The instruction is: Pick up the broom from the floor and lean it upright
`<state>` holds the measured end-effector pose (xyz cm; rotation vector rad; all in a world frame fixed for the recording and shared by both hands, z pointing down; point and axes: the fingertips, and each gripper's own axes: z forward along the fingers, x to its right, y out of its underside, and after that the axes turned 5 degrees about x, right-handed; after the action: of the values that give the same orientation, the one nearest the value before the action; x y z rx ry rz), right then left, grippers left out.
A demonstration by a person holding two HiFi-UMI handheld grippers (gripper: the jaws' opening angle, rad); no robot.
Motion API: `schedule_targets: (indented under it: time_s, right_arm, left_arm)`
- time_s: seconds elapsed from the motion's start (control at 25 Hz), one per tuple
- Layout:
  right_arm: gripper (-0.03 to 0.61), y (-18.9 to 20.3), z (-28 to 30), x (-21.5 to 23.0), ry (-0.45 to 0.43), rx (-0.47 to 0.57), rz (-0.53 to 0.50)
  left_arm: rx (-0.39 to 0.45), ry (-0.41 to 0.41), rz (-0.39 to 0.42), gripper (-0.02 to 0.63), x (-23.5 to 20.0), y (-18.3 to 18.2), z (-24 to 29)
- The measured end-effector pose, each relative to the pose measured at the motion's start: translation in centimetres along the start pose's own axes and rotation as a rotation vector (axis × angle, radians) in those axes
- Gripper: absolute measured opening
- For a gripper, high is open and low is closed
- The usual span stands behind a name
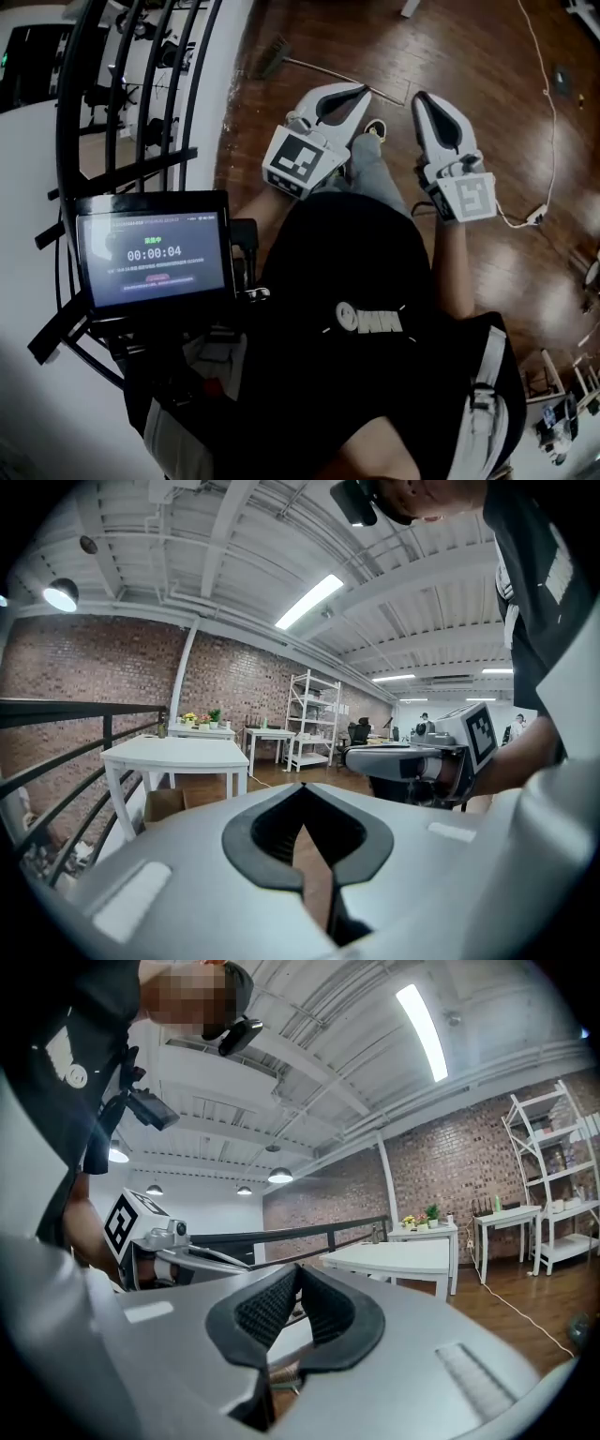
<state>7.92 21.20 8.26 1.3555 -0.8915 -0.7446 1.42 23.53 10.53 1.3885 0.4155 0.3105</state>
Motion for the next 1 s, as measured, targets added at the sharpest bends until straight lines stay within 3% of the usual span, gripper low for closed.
schedule_targets:
  time_s: [0.24,0.36,0.48,0.64,0.76,0.88,1.0]
  right_arm:
    - [0.021,1.0,5.7,8.3,-0.010,0.030,0.008]
    - [0.021,1.7,11.4,14.0,-0.026,0.014,0.036]
    - [0.021,-1.1,15.8,15.7,-0.059,0.015,0.035]
    - [0.021,4.2,16.6,17.1,-0.050,0.000,0.054]
    - [0.021,5.5,18.3,16.3,-0.109,-0.009,-0.002]
    - [0.021,7.8,20.7,18.2,-0.161,-0.036,-0.057]
    - [0.021,12.6,23.1,22.3,-0.132,-0.072,-0.018]
  left_arm:
    - [0.002,0.012,0.017,0.011,-4.1,-0.7,9.3]
    - [-0.060,-0.012,0.010,0.011,-8.6,1.0,15.3]
    - [-0.063,-0.054,0.028,0.011,-11.3,0.6,17.5]
    - [-0.040,-0.073,0.040,0.011,-14.0,1.3,18.2]
    - [-0.056,-0.079,0.042,0.011,-16.3,2.8,18.4]
    - [-0.082,-0.061,0.097,0.011,-18.9,6.0,21.1]
    - [-0.172,0.005,0.109,0.011,-21.9,13.2,24.7]
